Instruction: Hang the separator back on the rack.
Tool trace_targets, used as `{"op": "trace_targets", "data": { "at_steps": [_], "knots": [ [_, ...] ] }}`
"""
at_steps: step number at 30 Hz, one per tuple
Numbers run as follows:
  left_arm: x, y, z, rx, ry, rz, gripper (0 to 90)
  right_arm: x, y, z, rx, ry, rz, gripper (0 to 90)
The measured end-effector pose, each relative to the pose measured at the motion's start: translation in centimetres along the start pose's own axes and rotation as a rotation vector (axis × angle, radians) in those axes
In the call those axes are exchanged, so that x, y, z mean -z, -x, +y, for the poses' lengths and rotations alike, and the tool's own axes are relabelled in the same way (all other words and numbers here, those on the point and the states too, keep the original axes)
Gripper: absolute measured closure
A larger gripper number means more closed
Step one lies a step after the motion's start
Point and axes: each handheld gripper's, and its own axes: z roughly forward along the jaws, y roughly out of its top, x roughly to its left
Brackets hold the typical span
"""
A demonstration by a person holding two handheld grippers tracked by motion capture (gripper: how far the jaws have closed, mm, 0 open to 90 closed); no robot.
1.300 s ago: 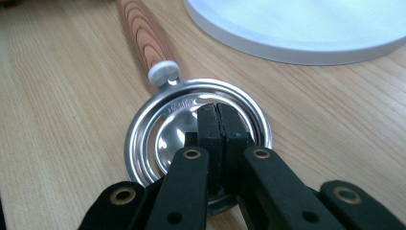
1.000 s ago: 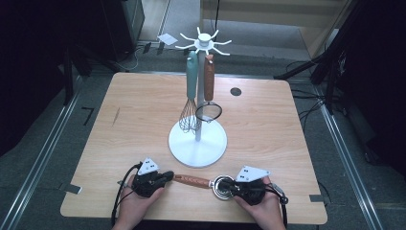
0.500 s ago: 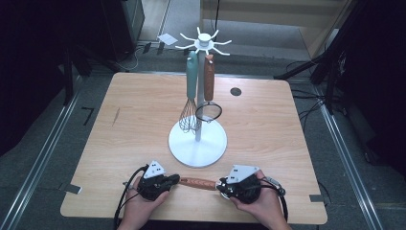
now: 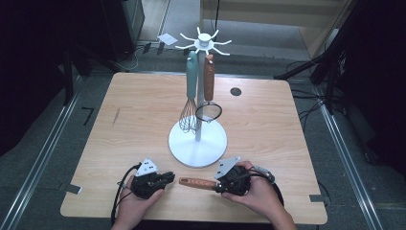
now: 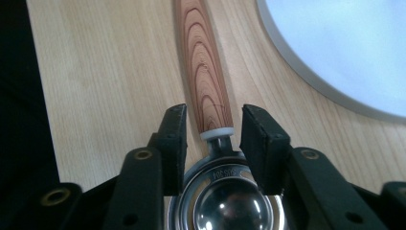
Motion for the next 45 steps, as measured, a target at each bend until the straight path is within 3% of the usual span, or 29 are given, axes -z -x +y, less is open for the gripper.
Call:
{"op": "trace_targets", "data": {
  "at_steps": [4,10,16,21,24,28,34,45],
  "knots": [
    [1.2,-1.2,-0.1,0.015,0.020,0.025,79.5,0.0,0.1,0.7,0.053,-0.055,0.014,65.6],
    [3.5,-3.7,-0.4,0.018,0.072,0.077,69.0,-0.5,0.2,1.6,0.072,-0.126,0.026,65.6],
    [5.7,-7.1,-1.1,0.130,0.127,0.148,54.4,-0.9,0.3,2.1,0.099,-0.178,0.028,65.3],
    [6.9,-8.6,-1.5,0.173,0.156,0.202,50.5,-1.3,0.5,2.2,0.102,-0.200,0.028,66.0],
    [7.3,-9.3,-1.7,0.189,0.170,0.225,49.1,-1.6,0.5,2.4,0.115,-0.214,0.034,66.3],
    [7.5,-9.9,-2.0,0.182,0.173,0.284,47.5,-1.9,0.4,2.7,0.125,-0.230,0.035,66.5],
    [7.8,-10.3,-2.1,0.198,0.186,0.343,36.4,-2.4,0.4,2.9,0.140,-0.250,0.035,66.7],
    [7.6,-10.5,-2.2,0.207,0.179,0.362,32.2,-2.8,0.5,2.9,0.136,-0.289,0.053,67.7]
  ]
}}
